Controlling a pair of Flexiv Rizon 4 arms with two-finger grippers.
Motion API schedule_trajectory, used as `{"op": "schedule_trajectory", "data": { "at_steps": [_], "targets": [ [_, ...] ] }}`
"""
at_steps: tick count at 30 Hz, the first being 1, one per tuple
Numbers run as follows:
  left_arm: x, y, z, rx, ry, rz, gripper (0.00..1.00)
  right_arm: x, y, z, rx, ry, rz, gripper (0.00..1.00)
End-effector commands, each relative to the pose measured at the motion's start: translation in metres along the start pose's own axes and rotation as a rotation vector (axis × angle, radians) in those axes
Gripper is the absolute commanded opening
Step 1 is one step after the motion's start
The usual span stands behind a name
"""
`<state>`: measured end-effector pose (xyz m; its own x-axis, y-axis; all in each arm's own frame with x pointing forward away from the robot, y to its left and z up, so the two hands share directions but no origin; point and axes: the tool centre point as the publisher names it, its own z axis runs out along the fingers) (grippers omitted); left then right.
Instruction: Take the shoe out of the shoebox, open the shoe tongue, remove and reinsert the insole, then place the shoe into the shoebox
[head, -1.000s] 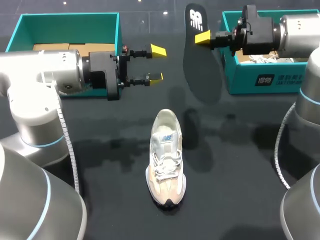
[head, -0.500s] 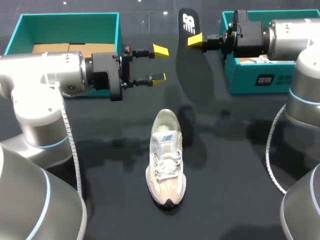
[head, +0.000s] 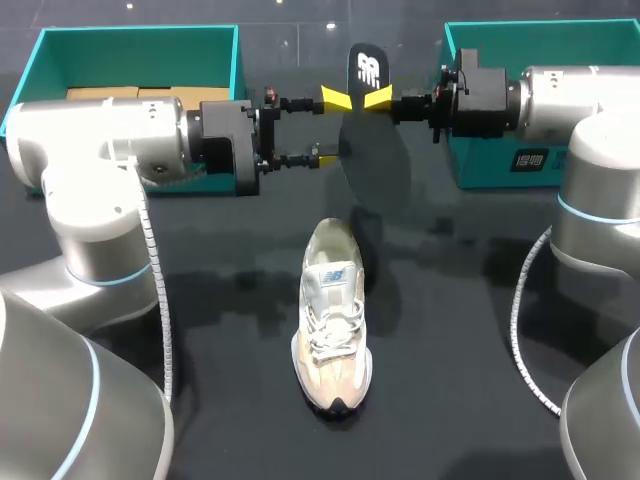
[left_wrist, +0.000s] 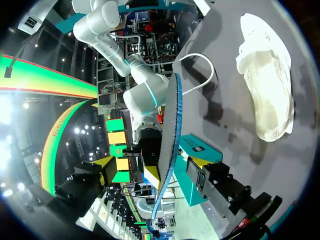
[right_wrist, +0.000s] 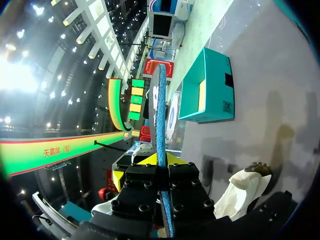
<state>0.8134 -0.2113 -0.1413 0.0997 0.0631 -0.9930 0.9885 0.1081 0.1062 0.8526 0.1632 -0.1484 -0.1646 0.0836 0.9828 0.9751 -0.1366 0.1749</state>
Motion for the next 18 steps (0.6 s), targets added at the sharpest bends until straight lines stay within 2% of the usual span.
{"op": "schedule_trajectory", "data": {
  "at_steps": [1, 2, 8, 11, 18],
  "targets": [
    [0.003, 0.01, 0.015, 0.01, 0.012, 0.003, 0.75, -0.001, -0.001, 0.003, -0.003, -0.001, 0.001, 0.0],
    [0.003, 0.01, 0.016, 0.011, 0.012, 0.003, 0.69, -0.001, -0.001, 0.003, -0.003, -0.001, 0.001, 0.0],
    [0.007, 0.011, 0.024, 0.02, 0.024, 0.012, 0.63, -0.001, -0.001, 0.003, -0.003, -0.001, 0.001, 0.0],
    [0.008, 0.012, 0.028, 0.027, 0.027, 0.016, 0.49, -0.001, -0.001, 0.003, -0.003, -0.001, 0.001, 0.0],
    [0.012, 0.013, 0.036, 0.039, 0.034, 0.016, 0.41, -0.001, -0.001, 0.003, -0.003, -0.001, 0.001, 0.0]
  ]
}}
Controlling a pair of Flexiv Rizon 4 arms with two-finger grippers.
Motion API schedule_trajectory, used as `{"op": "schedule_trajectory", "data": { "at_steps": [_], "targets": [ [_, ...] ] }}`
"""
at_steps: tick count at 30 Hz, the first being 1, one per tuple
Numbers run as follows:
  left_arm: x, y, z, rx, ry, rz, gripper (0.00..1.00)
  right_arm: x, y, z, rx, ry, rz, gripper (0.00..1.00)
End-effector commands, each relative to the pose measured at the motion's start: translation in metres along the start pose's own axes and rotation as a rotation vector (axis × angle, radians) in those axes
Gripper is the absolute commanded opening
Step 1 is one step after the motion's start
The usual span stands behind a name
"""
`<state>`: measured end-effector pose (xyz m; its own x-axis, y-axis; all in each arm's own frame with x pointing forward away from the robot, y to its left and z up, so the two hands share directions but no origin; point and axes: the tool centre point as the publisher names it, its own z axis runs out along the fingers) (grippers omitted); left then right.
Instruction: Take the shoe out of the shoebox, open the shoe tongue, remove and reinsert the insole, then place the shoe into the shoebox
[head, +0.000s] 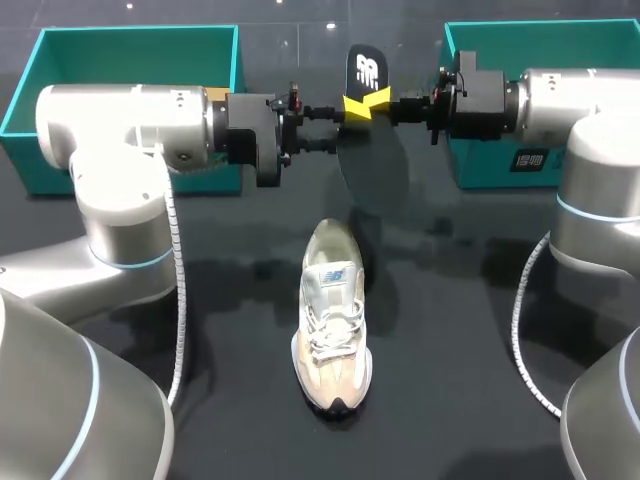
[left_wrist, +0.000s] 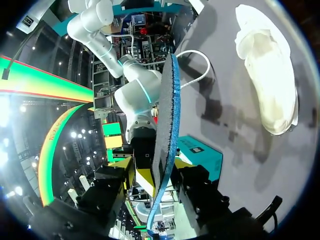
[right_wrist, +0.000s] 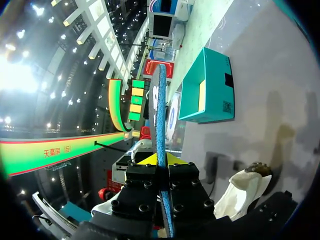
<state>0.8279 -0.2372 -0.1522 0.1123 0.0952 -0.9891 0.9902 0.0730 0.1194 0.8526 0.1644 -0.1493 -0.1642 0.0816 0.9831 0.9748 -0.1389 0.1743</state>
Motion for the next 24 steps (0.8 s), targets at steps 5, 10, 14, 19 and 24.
{"op": "schedule_trajectory", "data": {
  "at_steps": [5, 10, 14, 19, 24],
  "targets": [
    [0.0023, 0.0017, 0.0112, 0.011, 0.006, 0.009, 0.34, 0.0002, -0.0004, 0.0013, -0.001, -0.003, 0.0, 0.0],
    [0.0032, 0.0026, 0.0125, 0.013, 0.007, 0.011, 0.03, 0.0002, -0.0004, 0.0013, -0.001, -0.003, 0.0, 0.0],
    [0.003, 0.002, 0.0123, 0.016, 0.004, 0.014, 0.0, 0.0002, -0.0004, 0.0013, -0.001, -0.003, 0.0, 0.0],
    [0.0035, 0.0018, 0.0114, 0.016, 0.003, 0.015, 0.0, 0.0002, -0.0004, 0.0013, -0.001, -0.003, 0.0, 0.0],
    [0.0039, 0.0015, 0.0119, 0.013, 0.004, 0.017, 0.0, 0.0002, -0.0004, 0.0013, -0.001, -0.003, 0.0, 0.0]
  ]
}}
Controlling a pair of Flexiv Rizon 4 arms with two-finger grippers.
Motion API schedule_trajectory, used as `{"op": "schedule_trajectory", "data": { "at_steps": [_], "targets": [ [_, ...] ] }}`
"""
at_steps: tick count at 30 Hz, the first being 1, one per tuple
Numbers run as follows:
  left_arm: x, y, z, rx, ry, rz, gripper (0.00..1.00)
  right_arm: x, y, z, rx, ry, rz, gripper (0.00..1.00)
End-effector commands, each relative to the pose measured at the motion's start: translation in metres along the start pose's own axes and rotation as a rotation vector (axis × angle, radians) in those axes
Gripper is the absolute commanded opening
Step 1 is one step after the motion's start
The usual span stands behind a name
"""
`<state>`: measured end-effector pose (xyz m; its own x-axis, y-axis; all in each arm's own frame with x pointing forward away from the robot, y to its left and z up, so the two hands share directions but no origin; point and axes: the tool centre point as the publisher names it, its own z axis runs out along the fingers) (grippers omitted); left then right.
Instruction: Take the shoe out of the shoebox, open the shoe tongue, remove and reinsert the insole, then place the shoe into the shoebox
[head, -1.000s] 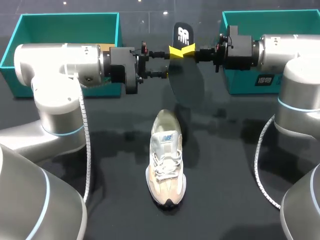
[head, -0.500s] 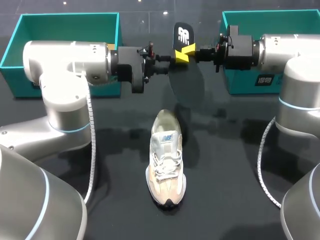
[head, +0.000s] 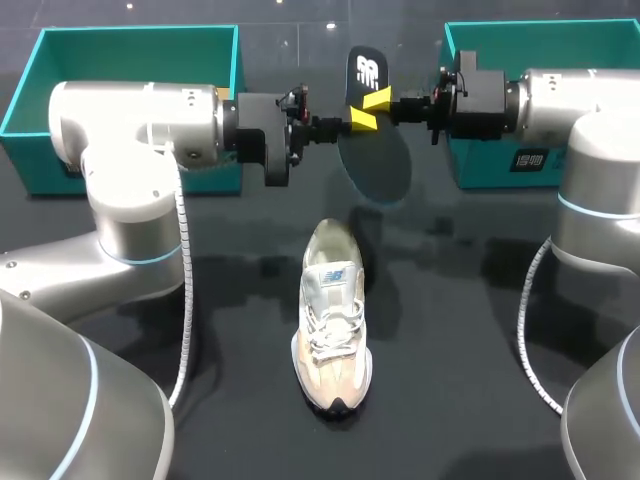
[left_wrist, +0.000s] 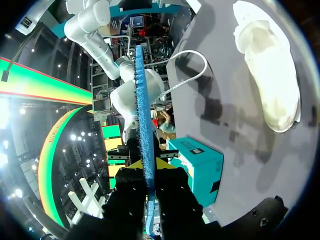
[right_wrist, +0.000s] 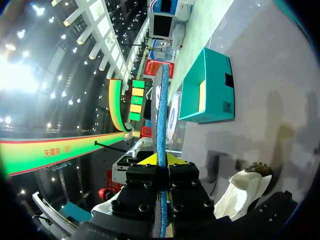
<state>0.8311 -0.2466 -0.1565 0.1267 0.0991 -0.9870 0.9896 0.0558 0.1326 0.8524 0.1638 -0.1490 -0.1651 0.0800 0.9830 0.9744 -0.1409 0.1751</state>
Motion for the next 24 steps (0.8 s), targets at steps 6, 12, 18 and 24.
{"op": "schedule_trajectory", "data": {
  "at_steps": [6, 12, 18, 24],
  "targets": [
    [-0.001, -0.002, 0.0, -0.008, -0.002, 0.01, 0.0, 0.001, -0.003, 0.002, 0.016, 0.013, -0.001, 1.0],
    [0.001, -0.003, -0.01, -0.031, 0.002, -0.013, 0.0, 0.001, -0.012, -0.002, 0.024, 0.022, -0.006, 1.0],
    [0.006, -0.01, -0.029, -0.026, 0.047, -0.102, 0.0, 0.0, -0.027, -0.014, 0.029, 0.018, -0.011, 1.0],
    [0.011, -0.018, -0.058, -0.02, 0.074, -0.223, 0.0, 0.001, -0.04, -0.027, 0.041, 0.01, -0.033, 1.0]
  ]
}}
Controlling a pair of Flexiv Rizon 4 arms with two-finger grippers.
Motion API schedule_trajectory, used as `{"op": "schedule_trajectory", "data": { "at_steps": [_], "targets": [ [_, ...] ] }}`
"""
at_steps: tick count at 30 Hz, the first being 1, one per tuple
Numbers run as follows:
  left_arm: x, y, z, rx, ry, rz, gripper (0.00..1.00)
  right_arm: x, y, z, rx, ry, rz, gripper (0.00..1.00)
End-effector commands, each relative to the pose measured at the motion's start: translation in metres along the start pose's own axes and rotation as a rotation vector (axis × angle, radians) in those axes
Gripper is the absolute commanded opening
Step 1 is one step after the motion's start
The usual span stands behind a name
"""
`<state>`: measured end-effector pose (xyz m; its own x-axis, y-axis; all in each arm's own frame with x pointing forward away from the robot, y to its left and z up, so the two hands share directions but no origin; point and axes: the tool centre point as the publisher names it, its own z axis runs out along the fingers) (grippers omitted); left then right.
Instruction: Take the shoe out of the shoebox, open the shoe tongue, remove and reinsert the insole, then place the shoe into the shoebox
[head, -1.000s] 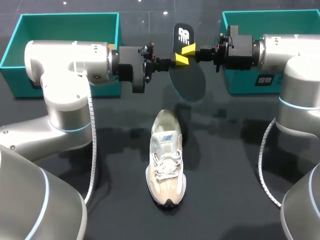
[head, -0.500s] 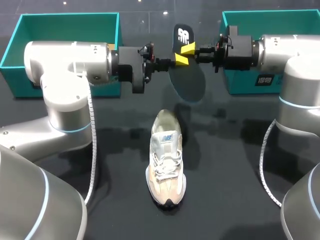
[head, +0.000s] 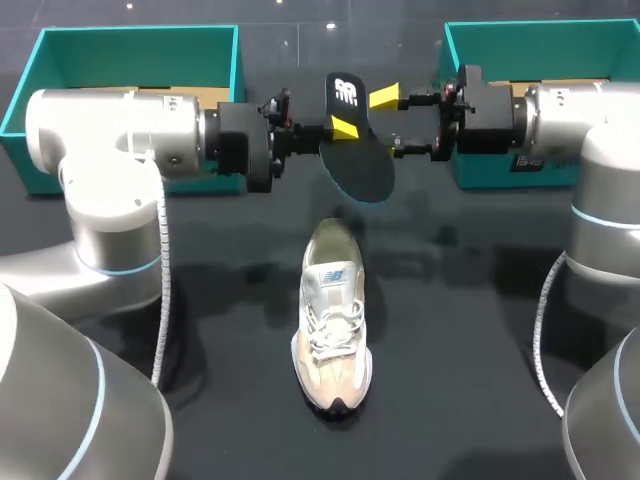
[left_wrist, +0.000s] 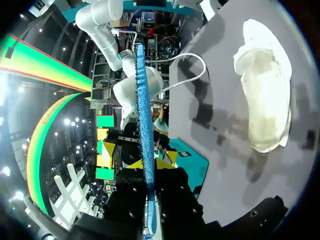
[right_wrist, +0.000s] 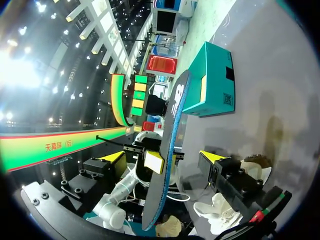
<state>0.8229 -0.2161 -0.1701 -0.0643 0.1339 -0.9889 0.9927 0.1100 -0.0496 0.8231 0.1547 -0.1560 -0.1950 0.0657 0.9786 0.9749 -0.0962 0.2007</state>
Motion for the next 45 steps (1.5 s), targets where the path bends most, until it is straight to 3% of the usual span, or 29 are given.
{"op": "schedule_trajectory", "data": {
  "at_steps": [1, 4, 6, 7, 9, 22, 28, 35, 45],
  "targets": [
    [-0.001, -0.01, -0.033, 0.012, 0.03, -0.061, 0.0, 0.005, -0.014, -0.016, -0.002, -0.007, -0.007, 1.0],
    [0.002, -0.015, -0.042, 0.07, 0.023, -0.19, 0.0, 0.005, -0.016, -0.018, -0.001, -0.004, -0.011, 1.0],
    [0.004, -0.015, -0.046, 0.172, 0.005, -0.408, 0.0, 0.005, -0.016, -0.018, -0.001, -0.004, -0.011, 1.0],
    [0.006, -0.015, -0.047, 0.182, 0.015, -0.498, 0.0, 0.005, -0.016, -0.018, -0.001, -0.004, -0.011, 1.0],
    [0.007, -0.019, -0.049, 0.154, 0.045, -0.532, 0.0, 0.005, -0.016, -0.018, -0.001, -0.004, -0.011, 1.0],
    [0.007, -0.019, -0.049, 0.154, 0.045, -0.532, 0.0, 0.005, -0.016, -0.018, -0.001, -0.004, -0.011, 1.0],
    [-0.007, -0.022, -0.066, 0.149, 0.027, -0.87, 0.0, 0.005, -0.016, -0.018, -0.001, -0.004, -0.011, 1.0],
    [-0.018, -0.034, -0.075, 0.254, 0.052, -1.308, 0.0, 0.005, -0.016, -0.018, -0.001, -0.004, -0.011, 1.0],
    [-0.02, -0.039, -0.074, 0.253, 0.063, -1.316, 0.0, 0.005, -0.016, -0.018, -0.001, -0.004, -0.011, 1.0]
  ]
}}
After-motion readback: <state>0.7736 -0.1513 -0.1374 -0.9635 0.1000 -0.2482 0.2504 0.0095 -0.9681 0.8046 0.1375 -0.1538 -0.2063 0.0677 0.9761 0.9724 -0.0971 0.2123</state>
